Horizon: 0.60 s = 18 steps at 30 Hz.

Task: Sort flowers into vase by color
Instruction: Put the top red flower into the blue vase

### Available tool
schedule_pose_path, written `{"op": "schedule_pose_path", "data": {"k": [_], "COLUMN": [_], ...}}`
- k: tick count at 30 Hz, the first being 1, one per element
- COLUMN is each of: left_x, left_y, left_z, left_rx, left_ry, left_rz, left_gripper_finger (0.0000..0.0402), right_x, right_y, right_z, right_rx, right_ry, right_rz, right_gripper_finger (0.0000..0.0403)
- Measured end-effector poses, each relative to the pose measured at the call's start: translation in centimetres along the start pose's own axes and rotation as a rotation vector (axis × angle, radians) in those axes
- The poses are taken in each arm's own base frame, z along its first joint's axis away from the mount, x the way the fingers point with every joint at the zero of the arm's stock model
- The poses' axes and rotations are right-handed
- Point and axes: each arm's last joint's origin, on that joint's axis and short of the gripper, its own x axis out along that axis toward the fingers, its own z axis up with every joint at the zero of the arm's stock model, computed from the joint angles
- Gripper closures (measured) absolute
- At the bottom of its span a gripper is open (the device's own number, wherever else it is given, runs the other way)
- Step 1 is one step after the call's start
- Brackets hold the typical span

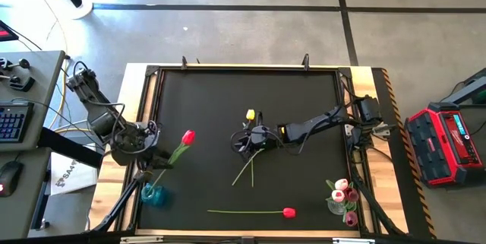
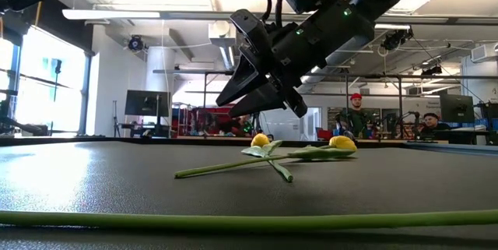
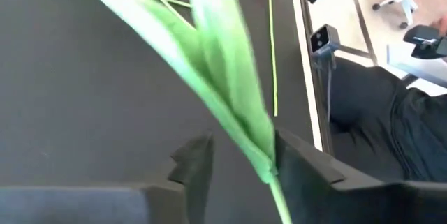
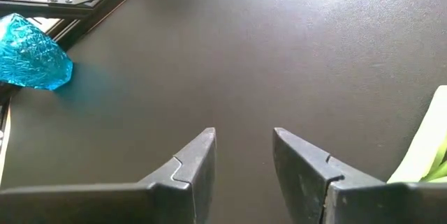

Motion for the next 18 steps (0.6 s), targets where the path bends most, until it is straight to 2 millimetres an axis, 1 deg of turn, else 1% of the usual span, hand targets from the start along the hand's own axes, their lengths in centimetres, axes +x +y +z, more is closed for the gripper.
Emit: {"op": "schedule_pose_path", "data": {"k": [4,7,8,12,15,18], "left_x": [-0.2,-0.3,-0.3,-0.5,-0.7,-0.9], "left_y": [0.1,-0.3,-0.5,-1.2,-1.5,-1.9], "left_z": [0.1,0.2,0.3,0.4,0.0,-0.3], "left_rx": [0.044,0.106,0.13,0.263,0.377,0.439], "left_ry": [-0.01,-0.012,-0.013,-0.039,-0.031,-0.033], "left_rz": [-0.014,-0.066,-0.09,-0.16,-0.192,-0.229], "left_gripper_finger": [0.0337,0.0385,0.0392,0.0391,0.0397,0.0398], "right_x": [0.0,0.0,0.0,0.0,0.0,0.0], "right_y": [0.0,0.0,0.0,-0.1,-0.1,-0.2], "right_z": [0.0,0.0,0.0,-0.1,-0.2,-0.2], "right_rx": [0.0,-0.001,-0.001,-0.004,-0.005,-0.005], "right_ry": [0.0,0.003,0.005,0.015,0.019,0.019], "right_rz": [0.0,-0.002,-0.004,-0.012,-0.015,-0.016], "right_gripper_finger": [0.0274,0.0274,0.0274,0.0274,0.0274,0.0274]}}
